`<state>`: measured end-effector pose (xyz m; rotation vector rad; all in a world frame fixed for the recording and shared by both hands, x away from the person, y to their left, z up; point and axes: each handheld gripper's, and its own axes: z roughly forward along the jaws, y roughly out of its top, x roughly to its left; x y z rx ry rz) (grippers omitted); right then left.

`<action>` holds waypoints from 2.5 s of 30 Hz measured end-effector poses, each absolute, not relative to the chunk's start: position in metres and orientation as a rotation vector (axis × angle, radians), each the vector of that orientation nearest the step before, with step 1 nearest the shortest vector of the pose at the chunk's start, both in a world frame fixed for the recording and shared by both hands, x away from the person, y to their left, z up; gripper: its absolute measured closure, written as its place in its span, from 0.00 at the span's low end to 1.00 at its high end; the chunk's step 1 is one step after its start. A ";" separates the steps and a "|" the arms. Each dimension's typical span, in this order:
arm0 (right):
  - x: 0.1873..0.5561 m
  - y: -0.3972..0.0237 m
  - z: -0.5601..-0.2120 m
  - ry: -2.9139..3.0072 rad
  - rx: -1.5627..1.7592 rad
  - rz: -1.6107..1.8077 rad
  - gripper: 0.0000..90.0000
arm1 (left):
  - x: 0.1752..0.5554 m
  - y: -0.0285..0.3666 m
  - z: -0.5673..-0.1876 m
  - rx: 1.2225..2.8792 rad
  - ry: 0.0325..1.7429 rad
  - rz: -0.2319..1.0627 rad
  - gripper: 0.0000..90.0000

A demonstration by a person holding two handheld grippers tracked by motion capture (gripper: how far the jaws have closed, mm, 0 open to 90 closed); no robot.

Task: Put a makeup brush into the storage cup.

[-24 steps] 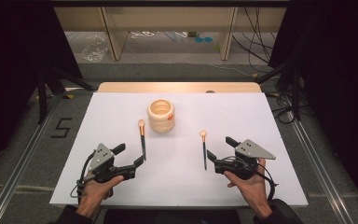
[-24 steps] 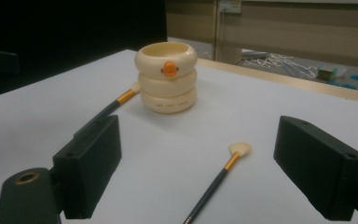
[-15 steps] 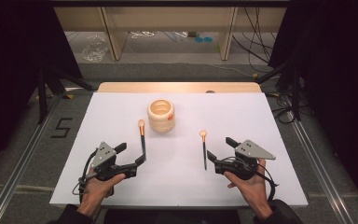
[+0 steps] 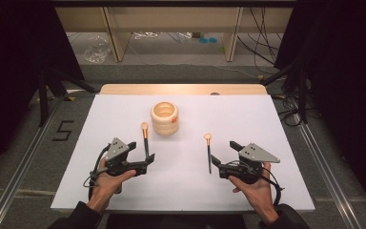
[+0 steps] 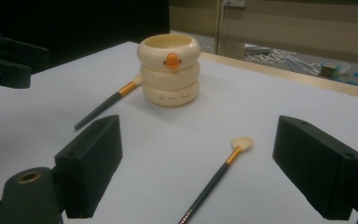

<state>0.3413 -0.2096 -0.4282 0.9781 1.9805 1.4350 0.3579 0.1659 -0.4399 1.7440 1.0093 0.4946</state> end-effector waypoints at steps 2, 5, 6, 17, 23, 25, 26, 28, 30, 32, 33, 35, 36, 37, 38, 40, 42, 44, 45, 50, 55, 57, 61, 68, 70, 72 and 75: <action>0.342 -0.209 -0.429 1.982 0.977 1.433 0.18 | 0.362 0.164 -0.437 1.758 1.005 0.508 0.18; 0.342 -0.209 -0.429 1.984 0.978 1.432 0.18 | 0.369 0.160 -0.436 1.783 1.031 0.488 0.19; 0.342 -0.209 -0.429 1.984 0.978 1.432 0.18 | 0.371 0.158 -0.436 1.790 1.037 0.483 0.19; 0.341 -0.208 -0.429 1.997 0.969 1.441 0.19 | 0.398 0.155 -0.438 1.900 1.103 0.438 0.19; 0.341 -0.208 -0.429 2.008 0.964 1.441 0.19 | 0.416 0.158 -0.443 1.969 1.132 0.435 0.21; 0.341 -0.207 -0.430 2.015 0.957 1.449 0.19 | 0.427 0.161 -0.445 2.007 1.144 0.476 0.22; 0.341 -0.207 -0.430 2.019 0.956 1.444 0.19 | 0.427 0.161 -0.445 2.007 1.144 0.476 0.23; 0.341 -0.207 -0.430 2.019 0.948 1.442 0.19 | 0.433 0.164 -0.446 2.019 1.169 0.456 0.24; 0.341 -0.206 -0.430 2.022 0.953 1.442 0.19 | 0.440 0.167 -0.447 2.055 1.188 0.441 0.25; 0.341 -0.207 -0.430 2.028 0.957 1.430 0.20 | 0.443 0.165 -0.450 2.057 1.213 0.431 0.25; 0.341 -0.207 -0.430 2.034 0.954 1.426 0.21 | 0.444 0.164 -0.452 2.066 1.218 0.422 0.26; 0.340 -0.206 -0.430 2.041 0.946 1.430 0.21 | 0.447 0.161 -0.456 2.074 1.234 0.406 0.26; 0.340 -0.205 -0.431 2.042 0.942 1.430 0.21 | 0.447 0.161 -0.456 2.074 1.234 0.406 0.27; 0.340 -0.205 -0.430 2.045 0.945 1.422 0.21 | 0.451 0.160 -0.460 2.077 1.243 0.405 0.27; 0.340 -0.205 -0.430 2.037 0.935 1.422 0.21 | 0.453 0.159 -0.462 2.086 1.249 0.400 0.27; 0.341 -0.205 -0.431 2.033 0.929 1.428 0.21 | 0.455 0.158 -0.463 2.090 1.250 0.396 0.28; 0.341 -0.205 -0.431 2.039 0.928 1.416 0.21 | 0.457 0.155 -0.463 2.103 1.241 0.421 0.28; 0.341 -0.206 -0.431 2.037 0.931 1.419 0.21 | 0.461 0.154 -0.460 2.121 1.227 0.398 0.28; 0.341 -0.206 -0.431 2.037 0.933 1.421 0.21 | 0.463 0.152 -0.461 2.080 1.244 0.380 0.29; 0.341 -0.206 -0.431 2.052 0.957 1.436 0.21 | 0.470 0.156 -0.460 2.173 1.265 0.329 0.31; 0.341 -0.206 -0.431 2.055 0.940 1.421 0.22 | 0.476 0.153 -0.462 2.201 1.280 0.304 0.36; 0.342 -0.205 -0.432 2.036 0.928 1.440 0.22 | 0.477 0.151 -0.464 2.216 1.288 0.313 0.38; 0.342 -0.206 -0.432 2.036 0.929 1.441 0.22 | 0.480 0.152 -0.465 2.237 1.299 0.294 0.40; 0.342 -0.205 -0.432 2.056 0.933 1.441 0.22 | 0.483 0.153 -0.469 2.264 1.317 0.251 0.44; 0.341 -0.205 -0.432 2.067 0.947 1.445 0.22 | 0.484 0.153 -0.470 2.272 1.308 0.237 0.46; 0.341 -0.205 -0.432 2.060 0.939 1.447 0.23 | 0.484 0.154 -0.471 2.276 1.324 0.231 0.48; 0.340 -0.205 -0.431 2.083 0.947 1.426 0.23 | 0.486 0.156 -0.472 2.291 1.316 0.236 0.52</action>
